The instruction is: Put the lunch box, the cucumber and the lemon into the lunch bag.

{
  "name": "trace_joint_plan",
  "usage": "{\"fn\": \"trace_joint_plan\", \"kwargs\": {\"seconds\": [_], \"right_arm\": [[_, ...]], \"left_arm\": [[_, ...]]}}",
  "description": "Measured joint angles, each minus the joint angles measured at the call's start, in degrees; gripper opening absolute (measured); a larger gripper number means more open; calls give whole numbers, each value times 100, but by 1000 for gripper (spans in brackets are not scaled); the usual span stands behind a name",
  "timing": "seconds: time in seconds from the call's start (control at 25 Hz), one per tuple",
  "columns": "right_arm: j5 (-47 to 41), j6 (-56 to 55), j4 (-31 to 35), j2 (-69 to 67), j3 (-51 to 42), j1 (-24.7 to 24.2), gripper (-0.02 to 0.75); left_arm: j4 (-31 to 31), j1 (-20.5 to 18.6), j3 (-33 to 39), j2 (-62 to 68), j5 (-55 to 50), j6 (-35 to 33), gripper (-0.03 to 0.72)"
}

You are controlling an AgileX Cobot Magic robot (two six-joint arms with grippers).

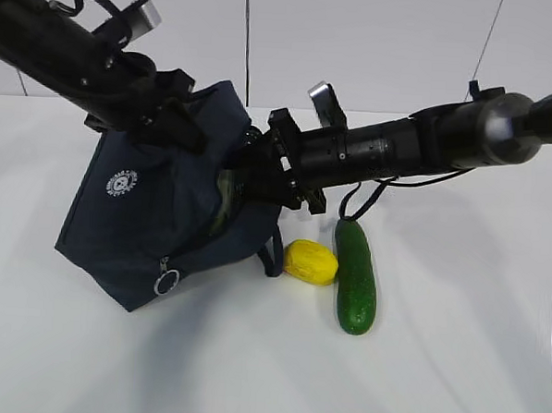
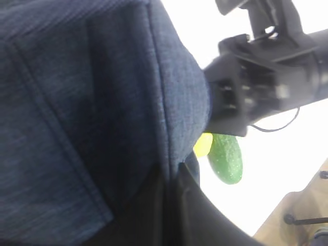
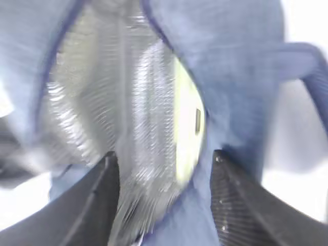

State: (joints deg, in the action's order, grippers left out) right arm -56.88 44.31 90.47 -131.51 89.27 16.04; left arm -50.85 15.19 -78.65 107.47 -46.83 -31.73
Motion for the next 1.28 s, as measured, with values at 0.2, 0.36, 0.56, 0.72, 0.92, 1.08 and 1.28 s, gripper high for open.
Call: {"fn": "trace_joint_plan", "kwargs": {"seconds": [0.2,0.36,0.56,0.72,0.92,1.08,1.28], "right_arm": [[-369,0,0,0,0,-214,424],[-784,79,0,0,0,-348,424],[-974,444,-59,0,0,-458,424],[-976,402,-335,64,0,-516,424],[-990,91,-1086,466,0,-529,424],[-740,-218,-1652,969,0,-529,424],[-398,-1190,-2979,1509,0,-529,424]], "left_arm": [[0,-388,0,0,-289,0,-8],[0,-682,0,0,-609,0,-8],[9,-850,0,0,-961,0,-9],[107,-860,0,0,-1228,0,-9],[264,-860,-10,0,-1355,10,-9],[280,-860,-7,0,-1373,10,-9],[315,-860,-7,0,-1382,10,-9]]}}
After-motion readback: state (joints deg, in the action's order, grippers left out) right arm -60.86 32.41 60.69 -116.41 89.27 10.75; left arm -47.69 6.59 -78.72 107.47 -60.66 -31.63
